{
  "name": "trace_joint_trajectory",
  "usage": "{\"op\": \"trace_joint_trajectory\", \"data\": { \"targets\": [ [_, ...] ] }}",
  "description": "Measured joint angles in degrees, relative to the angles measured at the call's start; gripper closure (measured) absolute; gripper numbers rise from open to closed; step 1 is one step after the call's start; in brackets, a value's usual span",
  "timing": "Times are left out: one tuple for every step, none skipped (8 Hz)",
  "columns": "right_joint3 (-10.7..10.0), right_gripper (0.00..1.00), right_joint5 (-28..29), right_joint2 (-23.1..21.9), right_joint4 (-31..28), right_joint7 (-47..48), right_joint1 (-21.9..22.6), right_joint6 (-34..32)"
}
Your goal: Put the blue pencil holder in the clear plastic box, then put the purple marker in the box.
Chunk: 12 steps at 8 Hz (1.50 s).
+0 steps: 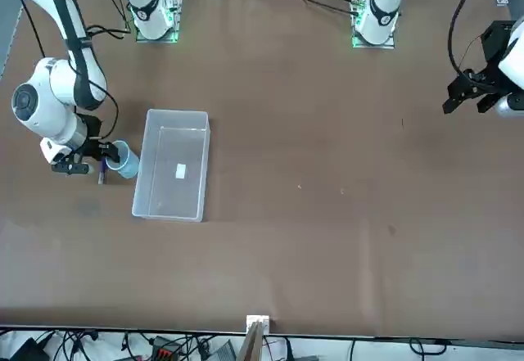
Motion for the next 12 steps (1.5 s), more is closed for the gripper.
{"op": "trace_joint_trajectory", "data": {
  "targets": [
    [0.0,0.64,0.0,0.1,0.0,0.0,0.0,0.0],
    [0.0,0.84,0.0,0.1,0.0,0.0,0.0,0.0],
    [0.2,0.93,0.1,-0.2,0.1,-0.1,0.0,-0.5],
    [0.2,0.93,0.1,-0.7,0.4,-0.1,0.0,-1.1],
    [0.1,0.93,0.0,-1.4,0.8,-0.2,0.0,-1.8],
    [0.0,0.93,0.0,-2.7,1.7,-0.2,0.0,-3.6],
    [0.0,0.93,0.0,-4.8,3.3,-0.2,0.0,-6.9],
    [0.2,0.93,0.0,-7.2,5.8,-0.2,0.0,-12.3],
    [0.5,0.93,0.1,-9.4,9.0,-0.2,0.3,-18.4],
    [1.1,0.93,0.8,-10.8,12.4,0.4,1.2,-23.5],
    [1.6,0.93,2.3,-11.4,14.9,2.3,3.2,-26.5],
    [1.9,0.93,3.6,-11.3,16.0,5.4,6.0,-27.4]
  ]
}}
